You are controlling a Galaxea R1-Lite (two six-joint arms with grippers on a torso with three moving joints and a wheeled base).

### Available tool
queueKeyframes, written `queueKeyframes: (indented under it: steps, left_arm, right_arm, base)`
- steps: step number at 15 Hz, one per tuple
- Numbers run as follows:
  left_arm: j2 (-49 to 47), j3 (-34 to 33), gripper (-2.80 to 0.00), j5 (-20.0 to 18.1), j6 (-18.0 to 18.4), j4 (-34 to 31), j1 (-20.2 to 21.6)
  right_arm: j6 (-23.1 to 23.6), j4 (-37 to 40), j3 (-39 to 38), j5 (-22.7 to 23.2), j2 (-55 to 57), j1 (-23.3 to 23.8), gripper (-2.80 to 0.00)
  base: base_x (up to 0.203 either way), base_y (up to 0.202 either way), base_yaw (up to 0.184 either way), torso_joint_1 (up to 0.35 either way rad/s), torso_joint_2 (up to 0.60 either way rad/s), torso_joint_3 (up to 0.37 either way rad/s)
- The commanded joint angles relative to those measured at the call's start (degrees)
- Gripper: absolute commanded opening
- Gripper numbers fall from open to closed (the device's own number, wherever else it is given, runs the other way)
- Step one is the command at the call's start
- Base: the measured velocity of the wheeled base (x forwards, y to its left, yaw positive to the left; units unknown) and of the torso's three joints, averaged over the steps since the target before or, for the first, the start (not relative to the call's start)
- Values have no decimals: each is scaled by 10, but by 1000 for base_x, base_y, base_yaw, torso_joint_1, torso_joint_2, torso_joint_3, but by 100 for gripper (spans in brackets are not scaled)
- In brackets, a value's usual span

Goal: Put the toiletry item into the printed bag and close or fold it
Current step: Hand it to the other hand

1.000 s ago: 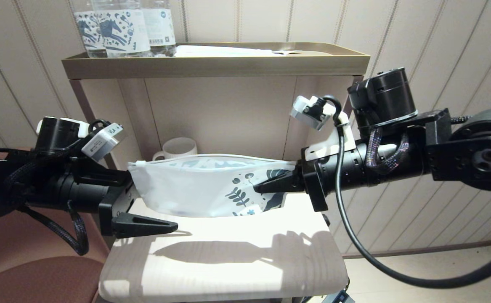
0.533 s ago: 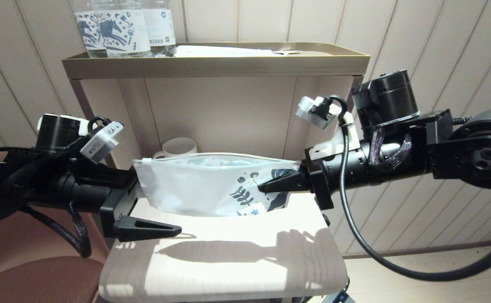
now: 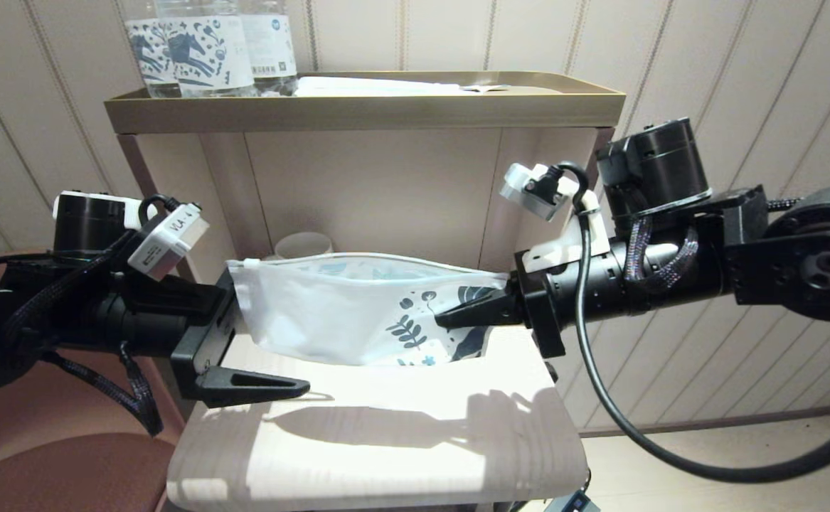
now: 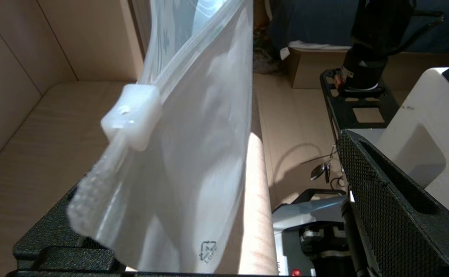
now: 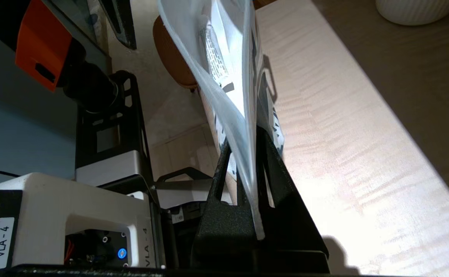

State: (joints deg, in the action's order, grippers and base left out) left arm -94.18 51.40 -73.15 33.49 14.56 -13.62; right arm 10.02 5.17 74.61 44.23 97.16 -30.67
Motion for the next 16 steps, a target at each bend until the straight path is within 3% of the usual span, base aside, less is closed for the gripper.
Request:
queueKeyframes:
  steps: [1, 9, 13, 16]
  left_arm:
    - [-1, 8, 0, -5, 1, -1, 0]
    - [-4, 33, 0, -2, -8, -7, 3]
    - [1, 90, 0, 0, -8, -85, 3]
    - [1, 84, 0, -1, -6, -86, 3]
  right_arm:
    - [3, -1, -4, 2, -2, -2, -280]
    - [14, -2, -14, 2, -18, -8, -280]
    - [28, -2, -33, 3, -32, -14, -280]
    - [29, -2, -35, 2, -35, -14, -280]
  base:
    - [0, 0, 0, 0, 0, 0]
    - [0, 0, 0, 0, 0, 0]
    - [0, 0, 0, 0, 0, 0]
    - [0, 0, 0, 0, 0, 0]
